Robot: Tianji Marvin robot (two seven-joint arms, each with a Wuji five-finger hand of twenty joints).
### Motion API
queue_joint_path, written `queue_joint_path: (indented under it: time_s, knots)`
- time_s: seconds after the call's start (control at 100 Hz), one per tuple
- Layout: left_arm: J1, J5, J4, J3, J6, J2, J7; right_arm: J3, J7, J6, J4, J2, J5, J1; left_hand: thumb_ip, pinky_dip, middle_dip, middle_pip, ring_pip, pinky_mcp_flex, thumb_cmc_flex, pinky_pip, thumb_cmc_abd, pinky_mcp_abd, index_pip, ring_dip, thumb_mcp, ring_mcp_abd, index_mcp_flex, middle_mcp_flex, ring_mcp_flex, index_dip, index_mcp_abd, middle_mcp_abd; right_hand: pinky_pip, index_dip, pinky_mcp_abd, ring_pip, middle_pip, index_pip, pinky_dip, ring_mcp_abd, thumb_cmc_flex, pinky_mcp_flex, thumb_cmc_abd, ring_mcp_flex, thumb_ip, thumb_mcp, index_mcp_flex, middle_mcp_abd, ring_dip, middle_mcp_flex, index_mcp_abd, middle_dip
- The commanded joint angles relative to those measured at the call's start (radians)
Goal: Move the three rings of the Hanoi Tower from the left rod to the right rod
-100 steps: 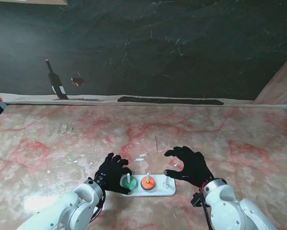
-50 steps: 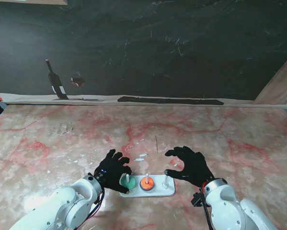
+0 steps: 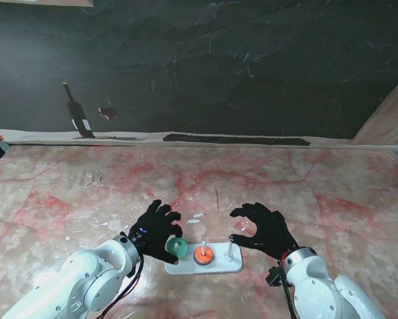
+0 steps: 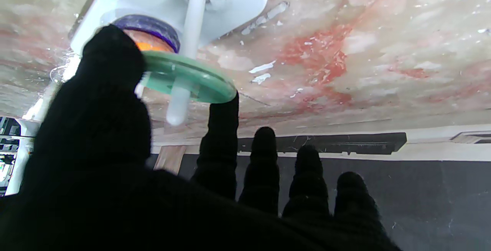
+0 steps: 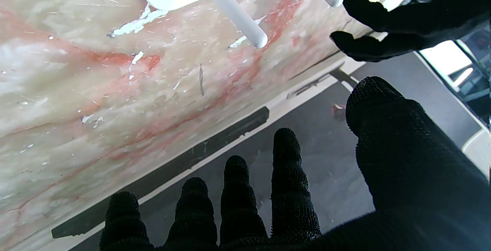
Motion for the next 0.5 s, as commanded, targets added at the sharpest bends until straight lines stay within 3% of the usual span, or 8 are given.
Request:
queue_joint_path:
  time_s: [0.0,0.49]
  knots:
    - [0.003,0.004,-0.024,-0.008,-0.007,0.004,-0.007,0.000,0.001,-0.005,0.000,-0.004,0.001,-0.007,0.042,0.020,-0.010,-0.016,0.015,-0.006,0.039,-0.009,0.057,0.010,0.127,-0.009,0.109,-0.004,0.107,0.021,0.010,0.015,-0.095,-0.011,0.010,-0.006,0.007,-0.003,-0.002,0.000,0.024,-0.004,-0.021,-0.018,0.006,0.013,-0.005,-0.004,0.015,-0.002,0.003,0.001,0.003,0.001]
    - [0.015,-0.001,-0.111,-0.054,-0.023,0.006,-0.088,0.010,0.000,-0.005,-0.002,-0.005,0.012,-0.017,0.046,0.021,-0.016,-0.023,0.017,-0.006,0.043,-0.009,0.060,0.010,0.120,-0.013,0.098,-0.004,0.105,0.019,0.010,0.018,-0.103,-0.012,0.013,-0.008,0.010,-0.003,-0.002,-0.003,0.028,-0.003,-0.015,-0.019,-0.001,0.013,-0.003,0.001,0.012,0.000,0.003,0.000,0.004,0.002]
